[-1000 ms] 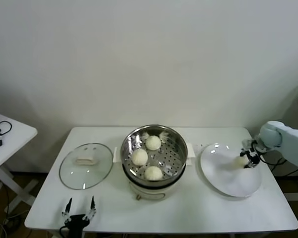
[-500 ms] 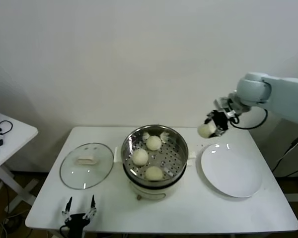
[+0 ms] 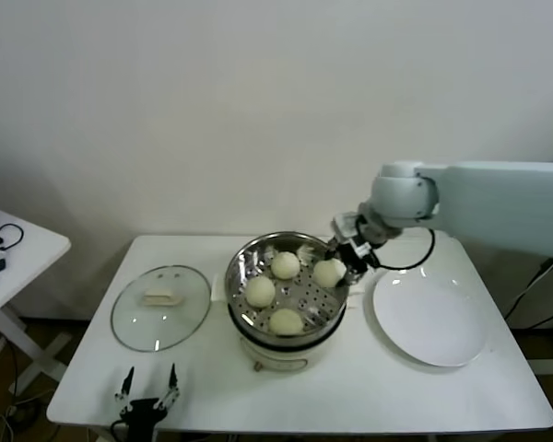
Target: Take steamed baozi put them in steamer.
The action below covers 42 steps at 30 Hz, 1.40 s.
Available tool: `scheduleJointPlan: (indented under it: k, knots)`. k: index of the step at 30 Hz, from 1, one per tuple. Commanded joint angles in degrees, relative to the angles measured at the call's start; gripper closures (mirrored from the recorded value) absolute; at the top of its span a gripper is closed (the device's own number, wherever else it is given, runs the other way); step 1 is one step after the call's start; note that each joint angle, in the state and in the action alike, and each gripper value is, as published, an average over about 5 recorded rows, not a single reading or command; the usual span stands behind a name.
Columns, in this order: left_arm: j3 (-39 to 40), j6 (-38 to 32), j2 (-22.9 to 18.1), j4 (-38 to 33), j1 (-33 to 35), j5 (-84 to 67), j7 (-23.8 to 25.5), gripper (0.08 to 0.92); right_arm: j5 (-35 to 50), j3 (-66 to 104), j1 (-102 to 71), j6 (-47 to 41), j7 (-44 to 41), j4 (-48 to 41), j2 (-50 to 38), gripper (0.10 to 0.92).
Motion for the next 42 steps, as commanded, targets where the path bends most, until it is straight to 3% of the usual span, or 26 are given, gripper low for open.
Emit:
scheduleJointPlan:
  k: [1,15,23,30,33,35,38,42]
  knots:
    - [0.0,-0.3,0.0,0.1,0.1,0.2,0.0,0.177,-6.0,2.6,-12.3,-3.3,4.3,-4.1,4.8,0.439]
    - [-0.5,-0.7,0.1,1.1,-0.4,-0.2,-0.1,0.177,-8.0,5.2,-15.5,-2.6,5.3,-10.7,7.9,0.420]
    - [-0.8,-0.4,0.3,0.8,-0.6,-0.5,-0.1,0.177,-1.9,5.0,-10.8,-2.3,3.8,-9.5,6.8,0.237]
    - [-0.8,0.0,0.4,-0.1,-0.5,-0.6,0.0,0.177,5.4,2.9,0.1,-1.5,3.5,-5.4,-0.4,0.203]
    - [-0.7,0.1,0.5,-0.5,-0.4,-0.6,0.0,0.177,10.4,4.6,0.9,-1.8,8.7,-3.0,-6.9,0.203]
    - [-0.7,0.1,0.6,-0.6,-0.5,-0.7,0.0,0.177,13.2,8.9,-2.9,-1.9,16.7,-1.1,-12.8,0.202]
    - [-0.5,0.3,0.9,-0.6,-0.6,-0.5,0.1,0.177,12.3,21.6,-17.1,-1.5,28.3,1.5,-21.8,0.203]
    - [-0.1,0.4,1.5,-0.7,-0.6,-0.1,0.2,0.177,9.2,41.3,-39.1,-0.7,36.0,4.4,-29.6,0.203]
